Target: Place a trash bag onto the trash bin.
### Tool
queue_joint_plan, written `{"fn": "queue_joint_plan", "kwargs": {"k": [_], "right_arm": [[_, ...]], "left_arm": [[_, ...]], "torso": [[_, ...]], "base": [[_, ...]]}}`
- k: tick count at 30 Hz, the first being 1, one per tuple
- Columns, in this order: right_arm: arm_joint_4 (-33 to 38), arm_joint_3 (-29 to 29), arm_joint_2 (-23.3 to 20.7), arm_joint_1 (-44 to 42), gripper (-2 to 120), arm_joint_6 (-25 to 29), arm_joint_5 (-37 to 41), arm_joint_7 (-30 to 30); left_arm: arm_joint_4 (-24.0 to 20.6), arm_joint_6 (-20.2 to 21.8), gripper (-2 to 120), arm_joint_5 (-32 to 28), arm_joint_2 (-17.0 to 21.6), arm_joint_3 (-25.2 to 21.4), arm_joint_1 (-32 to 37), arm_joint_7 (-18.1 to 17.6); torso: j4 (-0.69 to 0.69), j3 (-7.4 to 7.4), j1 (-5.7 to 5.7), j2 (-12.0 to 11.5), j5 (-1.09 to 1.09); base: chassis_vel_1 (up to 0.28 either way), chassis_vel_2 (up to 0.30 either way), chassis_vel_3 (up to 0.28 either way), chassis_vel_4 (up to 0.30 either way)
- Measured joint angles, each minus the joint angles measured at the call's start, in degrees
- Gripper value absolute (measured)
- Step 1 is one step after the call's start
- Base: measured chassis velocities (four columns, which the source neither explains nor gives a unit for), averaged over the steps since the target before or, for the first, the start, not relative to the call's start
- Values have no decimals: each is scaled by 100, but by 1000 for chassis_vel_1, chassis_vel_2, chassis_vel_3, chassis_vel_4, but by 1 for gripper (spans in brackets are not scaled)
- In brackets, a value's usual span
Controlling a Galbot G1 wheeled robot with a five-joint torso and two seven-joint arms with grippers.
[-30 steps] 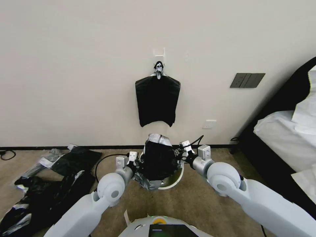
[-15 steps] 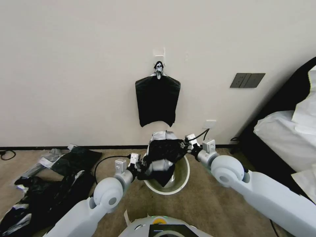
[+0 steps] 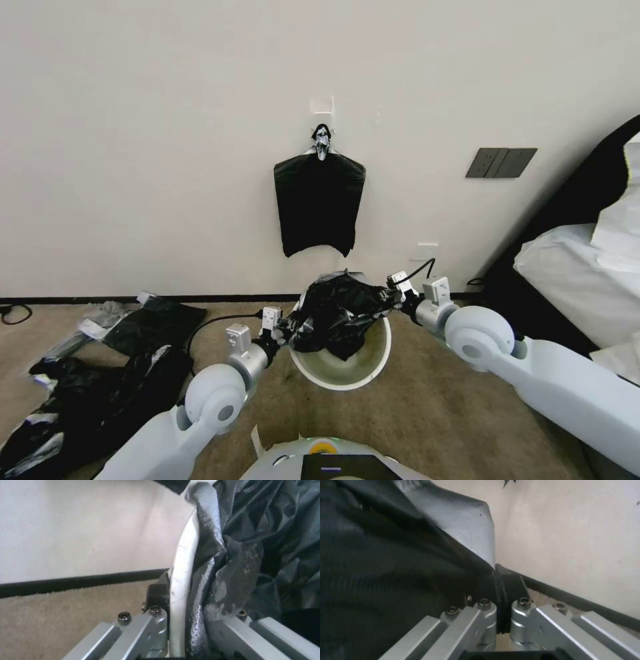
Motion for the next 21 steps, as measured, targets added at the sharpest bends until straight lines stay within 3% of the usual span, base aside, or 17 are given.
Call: {"fn": "queue_joint_plan", "kwargs": {"k": [12,21], "right_arm": [[-52,202,-216,-334,0,-84,264,-321],[-12,503,-24,-904,0,-61,295,-319]], "left_arm": [[114,-303,2,44,-58,-83,15,126],[374,-345,2,-285,-89,-236,-133,-37]], "torso": [[0,0,0,0,0],[-1,0,0,0,-1]], "base": [[0,0,0,0],[0,0,0,0]]}}
